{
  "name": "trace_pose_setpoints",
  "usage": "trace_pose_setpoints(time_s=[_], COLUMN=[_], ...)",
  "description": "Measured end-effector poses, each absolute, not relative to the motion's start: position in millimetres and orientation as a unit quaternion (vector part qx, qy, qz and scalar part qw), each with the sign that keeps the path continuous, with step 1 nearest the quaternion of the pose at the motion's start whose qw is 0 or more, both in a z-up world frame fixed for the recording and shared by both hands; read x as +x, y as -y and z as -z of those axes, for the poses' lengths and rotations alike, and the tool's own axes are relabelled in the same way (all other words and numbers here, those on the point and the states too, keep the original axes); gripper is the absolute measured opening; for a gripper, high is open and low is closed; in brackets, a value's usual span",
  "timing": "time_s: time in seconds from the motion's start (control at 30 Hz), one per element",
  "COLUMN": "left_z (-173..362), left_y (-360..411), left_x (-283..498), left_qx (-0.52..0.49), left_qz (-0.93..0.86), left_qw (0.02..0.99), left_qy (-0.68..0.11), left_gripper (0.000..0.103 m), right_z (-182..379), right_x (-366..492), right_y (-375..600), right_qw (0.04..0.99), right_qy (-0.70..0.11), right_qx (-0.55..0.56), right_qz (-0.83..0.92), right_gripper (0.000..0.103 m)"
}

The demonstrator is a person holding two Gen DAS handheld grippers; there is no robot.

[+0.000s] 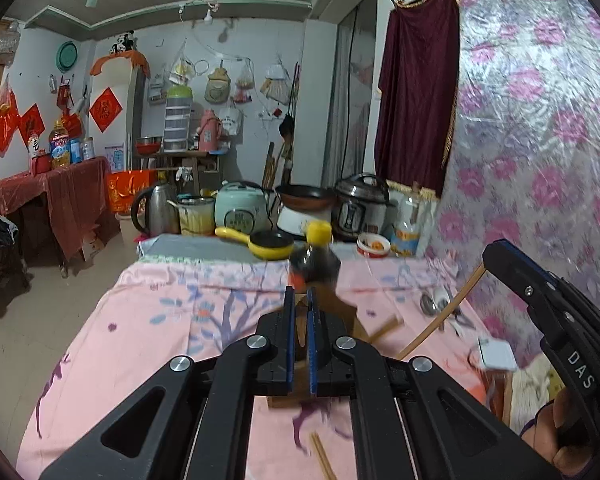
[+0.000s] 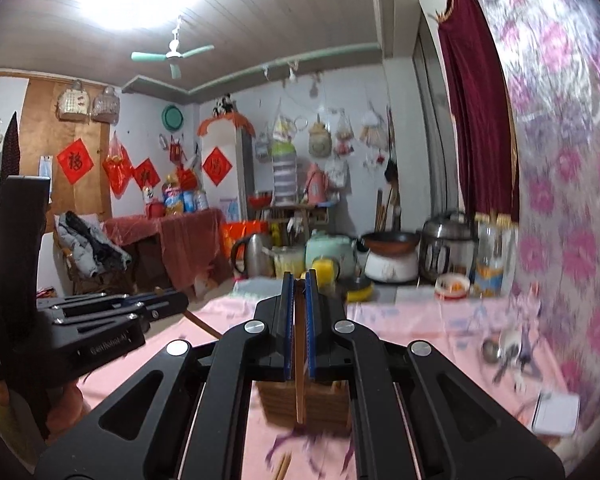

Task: Organize utensils
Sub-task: 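Lift and insert the left tool's chopstick into the holder while the right tool inserts its own, then open the left tool over the holder while the right tool releases its chopstick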

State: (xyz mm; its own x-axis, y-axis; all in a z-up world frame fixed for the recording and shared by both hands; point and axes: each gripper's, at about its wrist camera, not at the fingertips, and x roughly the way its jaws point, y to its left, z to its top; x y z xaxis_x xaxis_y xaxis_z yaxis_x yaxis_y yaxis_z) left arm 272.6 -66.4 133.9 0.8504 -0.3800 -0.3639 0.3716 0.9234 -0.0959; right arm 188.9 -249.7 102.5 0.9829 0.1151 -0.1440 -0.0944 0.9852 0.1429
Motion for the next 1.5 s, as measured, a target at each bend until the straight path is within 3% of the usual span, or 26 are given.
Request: trace_pose_setpoints(time_s=[0.37,0.47,0.53,0.57,0.63,0.7,1.0,1.2,1.27,1.5], left_z=[-106.2,-92.7,-86.6,-85.4,-86.5,-89.7,-101.0,-103.8,-103.5,-91.7], left_y=[79.1,80.4,79.2,78.3,73.1,67.5,36.9,18.5,12.6,-2.7], left_x=[327.5,334.1,335.9,335.0,330.7,325.7,288.1,247.5,233.8,170.8], left_qx=[-0.017,-0.017,-0.02,-0.018,-0.019,-0.017,-0.042,-0.044,-0.048,-0.051], left_qz=[0.189,0.202,0.197,0.191,0.183,0.174,0.141,0.115,0.109,0.079], left_qw=[0.954,0.947,0.945,0.946,0.95,0.953,0.961,0.968,0.97,0.977], left_qy=[-0.231,-0.25,-0.26,-0.261,-0.252,-0.246,-0.234,-0.217,-0.211,-0.191], left_gripper=[0.006,0.006,0.012,0.026,0.037,0.037,0.053,0.062,0.072,0.089], right_z=[-84.8,-65.5,-53.7,-50.6,-50.0,-54.2,-68.1,-78.3,-81.8,-78.7], right_x=[253.7,275.0,281.4,281.1,275.8,264.9,213.4,165.2,147.0,79.3], right_y=[248.0,246.8,250.1,253.4,258.2,261.8,267.1,269.7,269.8,266.3], right_qw=[0.995,0.991,0.988,0.987,0.986,0.987,0.989,0.991,0.991,0.991], right_qy=[-0.077,-0.118,-0.14,-0.146,-0.146,-0.136,-0.115,-0.086,-0.074,-0.051], right_qx=[0.058,0.053,0.057,0.063,0.073,0.075,0.089,0.102,0.11,0.125], right_qz=[-0.027,-0.034,-0.03,-0.031,-0.033,-0.03,-0.02,-0.012,-0.013,-0.022], right_gripper=[0.006,0.007,0.01,0.012,0.012,0.014,0.038,0.068,0.08,0.09])
